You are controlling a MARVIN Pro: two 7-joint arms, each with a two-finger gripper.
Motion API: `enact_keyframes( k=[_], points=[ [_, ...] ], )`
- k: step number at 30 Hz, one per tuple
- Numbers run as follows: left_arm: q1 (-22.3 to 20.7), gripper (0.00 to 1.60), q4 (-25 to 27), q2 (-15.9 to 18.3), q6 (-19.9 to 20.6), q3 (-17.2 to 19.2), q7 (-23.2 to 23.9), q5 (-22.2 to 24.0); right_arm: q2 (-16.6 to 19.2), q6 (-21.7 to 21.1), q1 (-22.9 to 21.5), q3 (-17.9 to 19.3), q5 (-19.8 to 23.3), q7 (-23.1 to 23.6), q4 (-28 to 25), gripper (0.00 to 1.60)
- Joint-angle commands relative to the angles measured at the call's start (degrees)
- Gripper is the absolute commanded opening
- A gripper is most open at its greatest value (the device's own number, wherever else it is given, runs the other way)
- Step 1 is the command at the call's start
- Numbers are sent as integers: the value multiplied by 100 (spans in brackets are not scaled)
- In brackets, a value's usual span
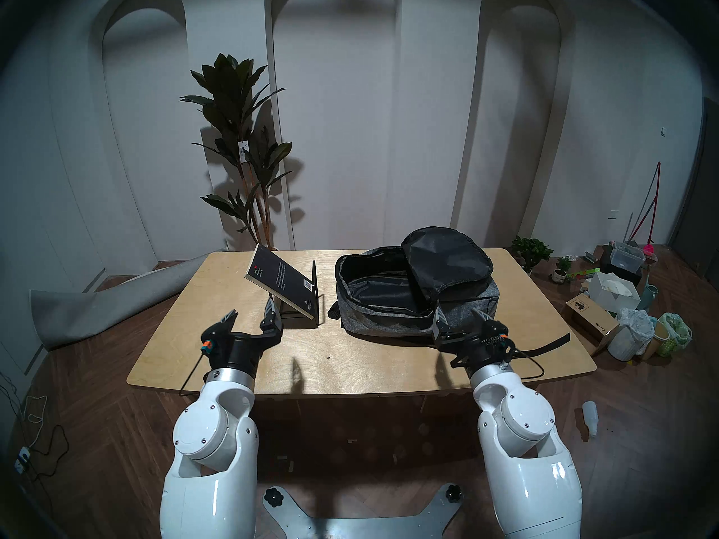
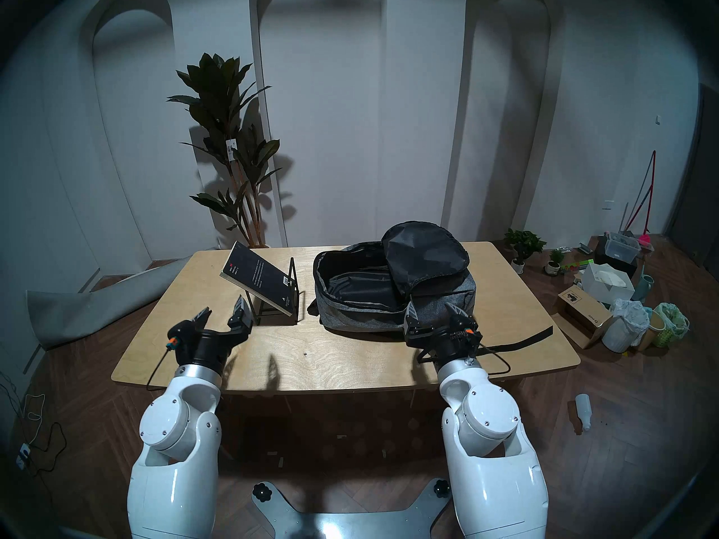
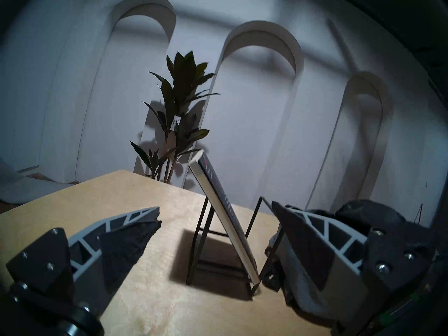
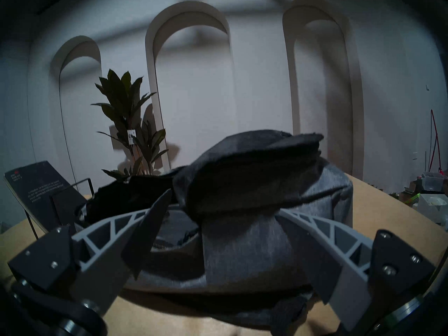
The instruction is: Put the book into the bag and close the bag
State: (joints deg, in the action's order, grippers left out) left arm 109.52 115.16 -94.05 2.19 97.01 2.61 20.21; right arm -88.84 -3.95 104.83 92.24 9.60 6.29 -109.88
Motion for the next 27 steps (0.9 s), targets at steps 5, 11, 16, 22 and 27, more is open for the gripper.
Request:
enact_keyframes(
  k=[5,11,16,22,27],
  points=[
    [-552,160,220,25,631,149,-193,1638,-21,-405,-793,333,424,-2,-430,160],
    [-965,160,-330,125,551,-18,-284,1508,-77,-626,-1153,486,557,-116,-175,160],
    [-1330,160,-675,164,266,-45,-417,1706,-112,-698,-1349,583,609,-258,-7,160],
    [-1528,160,-789,180,4,-3,-393,1709,-125,-707,-1389,625,633,-325,51,160],
    [-1840,160,-1213,240,-260,-59,-363,1564,-162,-691,-1391,630,686,-378,35,160]
  ],
)
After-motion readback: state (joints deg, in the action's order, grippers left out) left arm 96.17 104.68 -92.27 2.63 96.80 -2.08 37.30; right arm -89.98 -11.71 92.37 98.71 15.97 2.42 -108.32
